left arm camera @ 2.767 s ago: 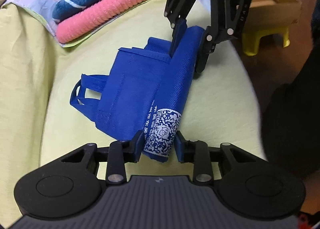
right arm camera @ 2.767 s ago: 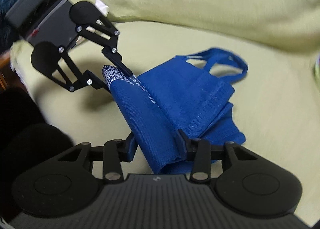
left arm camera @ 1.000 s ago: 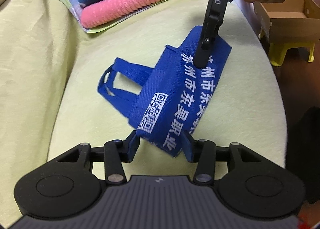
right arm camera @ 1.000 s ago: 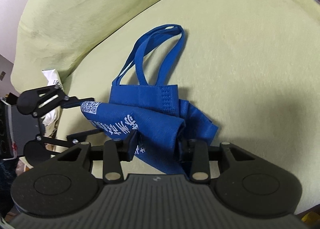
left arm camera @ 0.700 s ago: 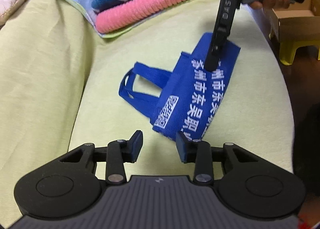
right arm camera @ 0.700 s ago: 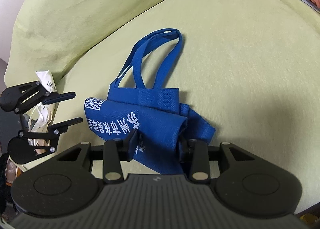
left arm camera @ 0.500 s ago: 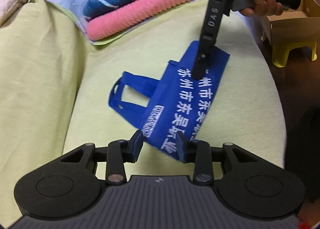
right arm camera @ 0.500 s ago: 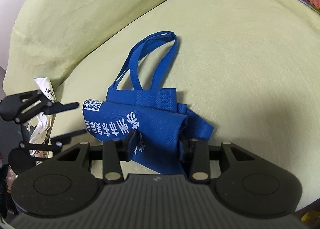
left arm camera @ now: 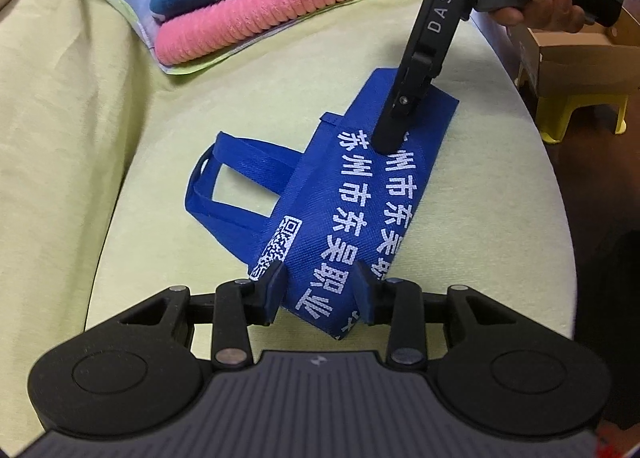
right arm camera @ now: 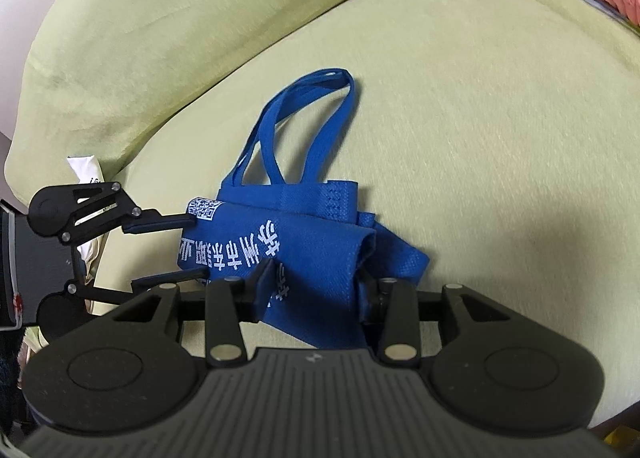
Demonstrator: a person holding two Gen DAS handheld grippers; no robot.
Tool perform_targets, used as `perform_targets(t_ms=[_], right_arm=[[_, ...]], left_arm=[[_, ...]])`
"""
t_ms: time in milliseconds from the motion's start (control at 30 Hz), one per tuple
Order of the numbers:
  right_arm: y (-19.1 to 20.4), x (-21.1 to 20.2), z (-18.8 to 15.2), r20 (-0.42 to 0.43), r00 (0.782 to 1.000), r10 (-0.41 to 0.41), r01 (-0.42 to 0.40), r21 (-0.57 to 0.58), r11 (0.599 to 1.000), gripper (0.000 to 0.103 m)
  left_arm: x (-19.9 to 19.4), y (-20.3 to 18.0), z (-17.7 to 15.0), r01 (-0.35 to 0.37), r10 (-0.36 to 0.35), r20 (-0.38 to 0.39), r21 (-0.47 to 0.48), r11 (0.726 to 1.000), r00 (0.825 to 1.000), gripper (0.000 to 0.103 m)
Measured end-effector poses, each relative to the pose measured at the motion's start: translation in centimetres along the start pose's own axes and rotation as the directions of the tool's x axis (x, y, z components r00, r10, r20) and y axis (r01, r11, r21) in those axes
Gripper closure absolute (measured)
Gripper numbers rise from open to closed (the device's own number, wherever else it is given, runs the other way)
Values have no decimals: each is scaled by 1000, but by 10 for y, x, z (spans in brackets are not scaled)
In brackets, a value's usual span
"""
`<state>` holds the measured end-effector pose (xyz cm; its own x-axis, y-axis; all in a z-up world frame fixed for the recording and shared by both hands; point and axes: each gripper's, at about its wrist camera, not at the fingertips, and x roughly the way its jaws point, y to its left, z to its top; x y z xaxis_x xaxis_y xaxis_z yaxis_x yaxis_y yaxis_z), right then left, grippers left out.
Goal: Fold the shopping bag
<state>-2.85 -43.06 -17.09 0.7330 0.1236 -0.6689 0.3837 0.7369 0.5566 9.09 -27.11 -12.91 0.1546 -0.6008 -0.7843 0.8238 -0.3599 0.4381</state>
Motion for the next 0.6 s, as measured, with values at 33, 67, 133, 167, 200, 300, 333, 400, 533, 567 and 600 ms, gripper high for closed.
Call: perform_targets(t_ms=[33,67,133,167,200,300,333,400,533,567,600], right_arm=[[1,0,-1,9,1000,1,-1,-11,1000,68],[1,-1,-3,19,1000,3,-2,-23,1000,66],[6,-4,-8,40,999,-8,11,-69,998,63],[11,-5,-10,53,998,-32,37,-95,995,60],[16,-6,-12,66,996,-55,63,-125,990,60],[32,-11,-18,119,985,-126,148,-199,969,59],[37,-13,-20,142,979,-147,177,-225,958,59],[50,-16,-27,201,958,-204,258,-293,921,60],[80,-22,-46,385,869,-310,468,-442,765,63],[85,-23,-50,412,864,-290,474,-467,747,65],[89,-24,-53,417,873,-253,451,-495,742,71]], left_arm=[[1,0,1,5,-5,-3,3,1000,1000,60],[2,0,2,9,-9,-6,5,1000,1000,61],[2,0,3,15,-15,-9,7,1000,1000,61],[3,0,3,18,-18,-10,7,1000,1000,61],[3,1,3,20,-20,-11,7,1000,1000,61],[3,1,2,24,-24,-10,3,1000,1000,61],[3,1,2,25,-25,-10,2,1000,1000,61],[3,2,2,27,-27,-10,0,1000,1000,61],[2,2,2,31,-32,-9,-4,999,999,61],[2,2,2,33,-33,-9,-5,999,999,61],[2,2,2,34,-34,-9,-6,999,999,61]])
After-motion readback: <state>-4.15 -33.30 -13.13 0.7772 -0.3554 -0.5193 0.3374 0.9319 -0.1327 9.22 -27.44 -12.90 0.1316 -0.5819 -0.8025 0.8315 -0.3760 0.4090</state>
